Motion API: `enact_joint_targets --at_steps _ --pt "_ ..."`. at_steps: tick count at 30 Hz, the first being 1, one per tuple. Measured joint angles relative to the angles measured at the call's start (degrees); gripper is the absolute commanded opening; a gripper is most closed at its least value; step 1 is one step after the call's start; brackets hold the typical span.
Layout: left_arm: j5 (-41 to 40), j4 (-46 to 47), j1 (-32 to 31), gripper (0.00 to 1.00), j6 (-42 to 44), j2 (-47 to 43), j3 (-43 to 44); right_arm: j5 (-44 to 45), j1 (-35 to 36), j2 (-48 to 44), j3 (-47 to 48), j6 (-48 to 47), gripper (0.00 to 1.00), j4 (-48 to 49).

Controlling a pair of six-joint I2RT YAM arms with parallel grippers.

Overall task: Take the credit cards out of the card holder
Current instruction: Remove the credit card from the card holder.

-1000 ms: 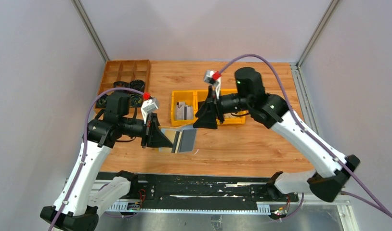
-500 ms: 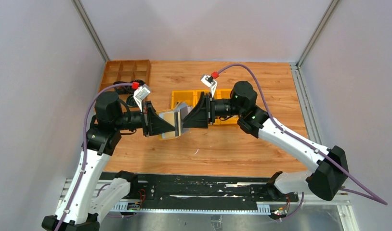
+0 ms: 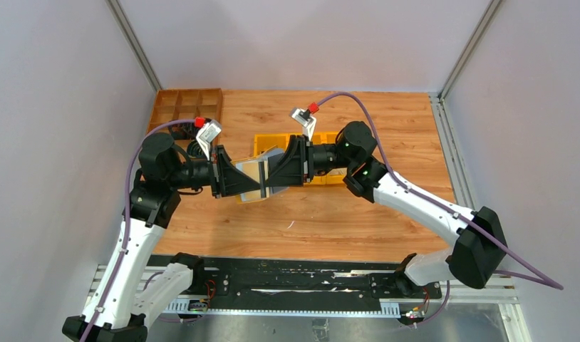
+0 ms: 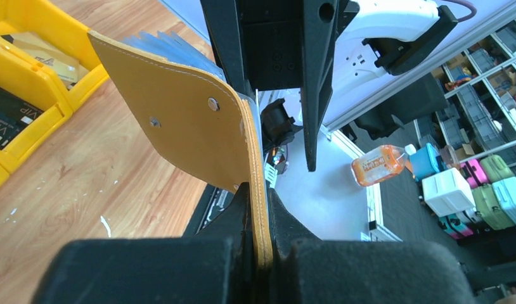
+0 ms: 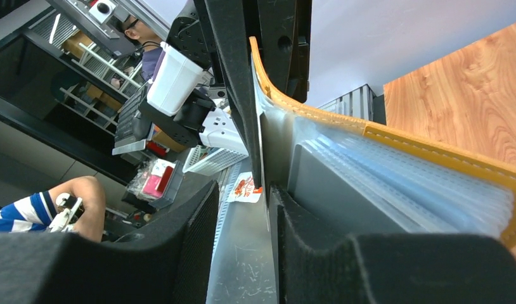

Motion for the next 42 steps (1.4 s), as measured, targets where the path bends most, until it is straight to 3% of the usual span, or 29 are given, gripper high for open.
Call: enact_joint_targets --at_steps 6,10,14,22,42 --pt "0.0 0.0 0.0 0.01 -0.2 0.3 0.0 -0.6 0.4 2.8 1.4 1.6 0.19 1.5" --pt "0.6 0.1 0.2 0.19 -0.6 0.3 0.0 -1.0 0.4 4.1 1.5 3.2 0.0 3.8" --pt "2.8 1.1 0.2 0.29 -1.4 0.3 0.0 -1.3 0.5 4.6 1.5 4.7 0.0 5.5" --pt "6.3 2.2 0.3 0.15 -2.5 0.3 0.0 -2.1 0.5 4.4 0.2 7.2 0.0 8.8" --pt "7.8 5.1 0.3 0.0 -6.1 0.1 0.0 -2.4 -0.8 -0.6 -6.6 9.9 0.0 15.2"
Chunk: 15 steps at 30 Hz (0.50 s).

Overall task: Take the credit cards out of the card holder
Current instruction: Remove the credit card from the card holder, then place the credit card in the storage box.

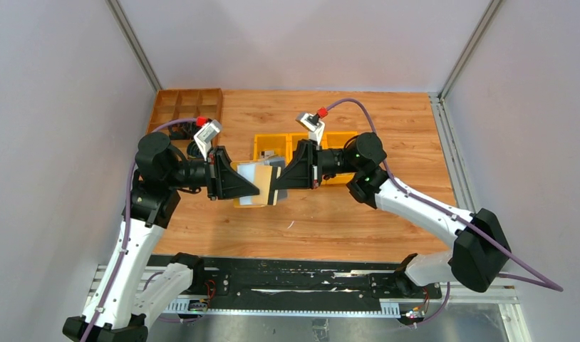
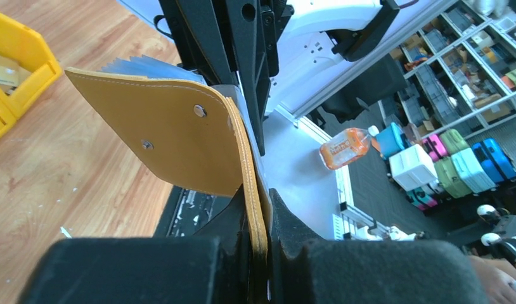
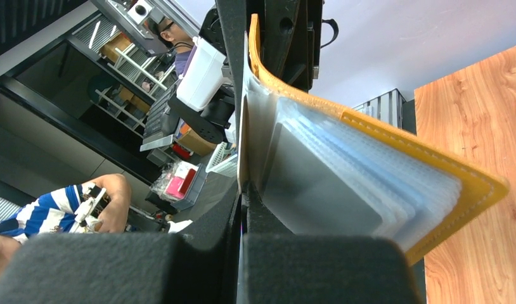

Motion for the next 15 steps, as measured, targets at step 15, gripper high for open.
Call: enact_joint_targets --at_steps 15 --pt "-19.5 -27.8 0.0 0.0 33.4 1.9 13.4 -2.9 -17.2 -8.0 -2.0 -5.5 0.0 -18.3"
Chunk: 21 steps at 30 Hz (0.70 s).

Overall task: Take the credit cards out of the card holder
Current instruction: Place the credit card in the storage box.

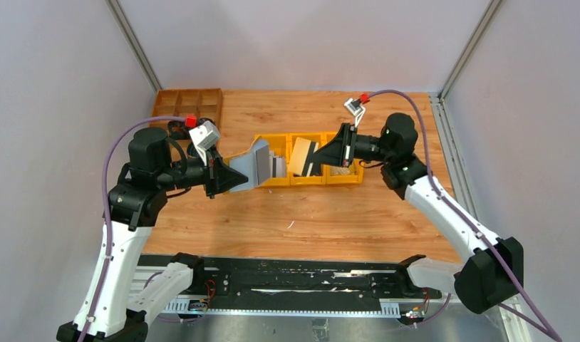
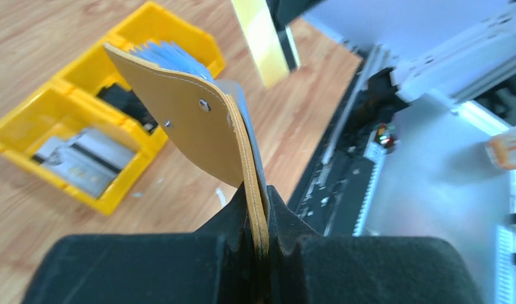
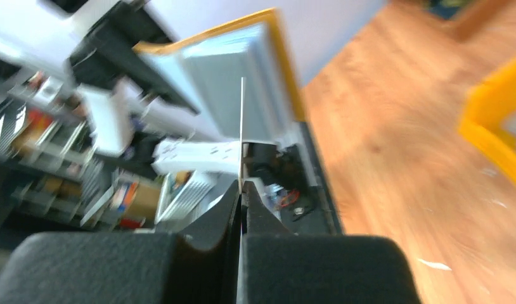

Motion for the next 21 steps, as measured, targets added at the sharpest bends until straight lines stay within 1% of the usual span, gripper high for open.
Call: enact_joint_targets --at_steps 1,4,6,9,11,15,21 --pt "-1.6 -1.5 0.0 0.0 2.2 0.0 0.2 1.7 -2.1 -0.6 1.5 -4.7 0.0 -8.7" --pt "-5.5 -5.9 0.0 0.0 8.2 0.1 0.5 10.2 -8.2 0.1 5.7 -16.2 0.0 -27.2" --pt "-7.1 -8.1 0.0 0.0 11.2 0.1 0.5 15.1 -11.6 1.1 6.8 -21.2 0.0 -34.9" --pt "-8.4 -10.4 0.0 0.0 14.4 0.1 0.5 23.3 -15.0 4.5 7.8 -27.6 0.0 -43.8" --pt "-8.7 -11.4 0.0 0.0 15.8 0.0 0.6 27.5 -16.2 8.3 8.7 -30.6 0.0 -47.4" --pt "-8.3 -12.5 0.0 0.0 17.2 -0.3 0.6 34.9 -16.8 19.1 13.3 -35.6 0.0 -53.3" --pt "-6.6 -13.0 0.0 0.0 17.7 -0.6 1.0 39.3 -16.8 32.7 23.8 -39.8 0.0 -58.0"
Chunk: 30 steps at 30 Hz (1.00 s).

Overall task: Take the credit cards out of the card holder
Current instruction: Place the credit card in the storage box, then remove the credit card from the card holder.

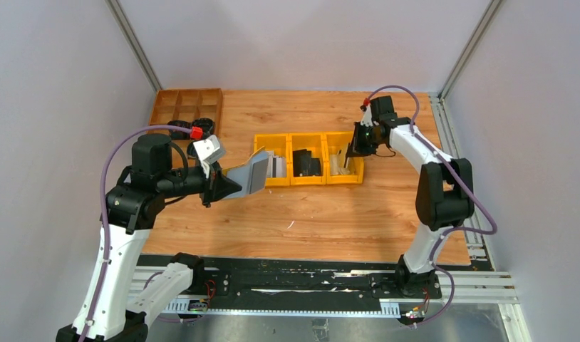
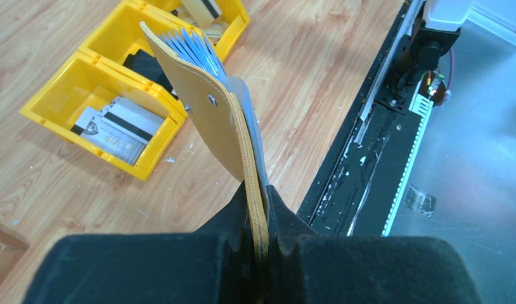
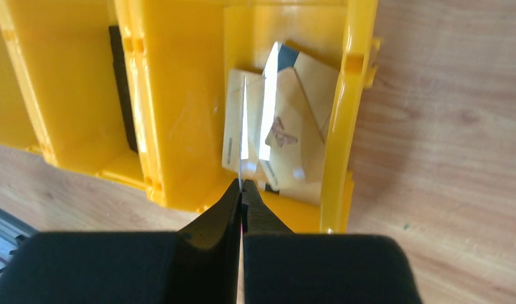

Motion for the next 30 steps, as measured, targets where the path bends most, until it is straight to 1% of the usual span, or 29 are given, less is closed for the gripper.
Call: enact_joint_targets --at_steps 5,6,9,10,15,17,20,21,23,24,27,30 --pt "2.0 0.0 0.0 0.0 0.1 0.0 0.0 0.7 0.8 5.9 4.6 -1.7 0.01 -0.9" --pt "2.3 0.0 0.0 0.0 0.1 0.0 0.0 0.8 1.2 6.8 5.2 -1.9 0.03 -1.0" --pt "3.2 0.0 0.0 0.0 0.1 0.0 0.3 1.0 2.6 8.6 6.0 -2.7 0.18 -1.4" --pt "3.4 -0.1 0.0 0.0 0.1 0.0 0.5 1.4 3.0 8.9 6.3 -3.0 0.22 -1.7" --pt "4.8 -0.1 0.0 0.0 0.1 0.0 1.5 7.4 5.1 8.9 7.4 -4.2 0.31 -4.0" --pt "5.2 -0.1 0.0 0.0 0.1 0.0 1.8 10.1 6.0 8.0 7.5 -4.3 0.36 -4.7" --pt "6.1 -0.2 0.0 0.0 0.1 0.0 2.2 13.4 8.3 3.5 7.6 -4.5 0.45 -6.0" --pt "6.4 -0.2 0.0 0.0 0.2 0.0 2.5 13.7 9.4 1.2 7.6 -4.5 0.49 -6.3" --pt "7.1 -0.3 0.0 0.0 0.2 0.1 3.2 12.6 11.6 -3.3 7.7 -4.4 0.68 -5.9" --pt "7.6 -0.4 0.0 0.0 0.2 0.2 3.8 10.8 12.6 -5.9 7.6 -3.9 0.72 -5.2" --pt "9.5 -0.4 0.0 0.0 0.3 0.3 5.9 0.5 15.5 -16.4 3.4 -1.2 0.74 3.1" --pt "11.5 -0.4 0.0 0.0 0.5 0.0 8.2 -10.1 18.8 -27.9 -5.5 3.6 0.75 16.5"
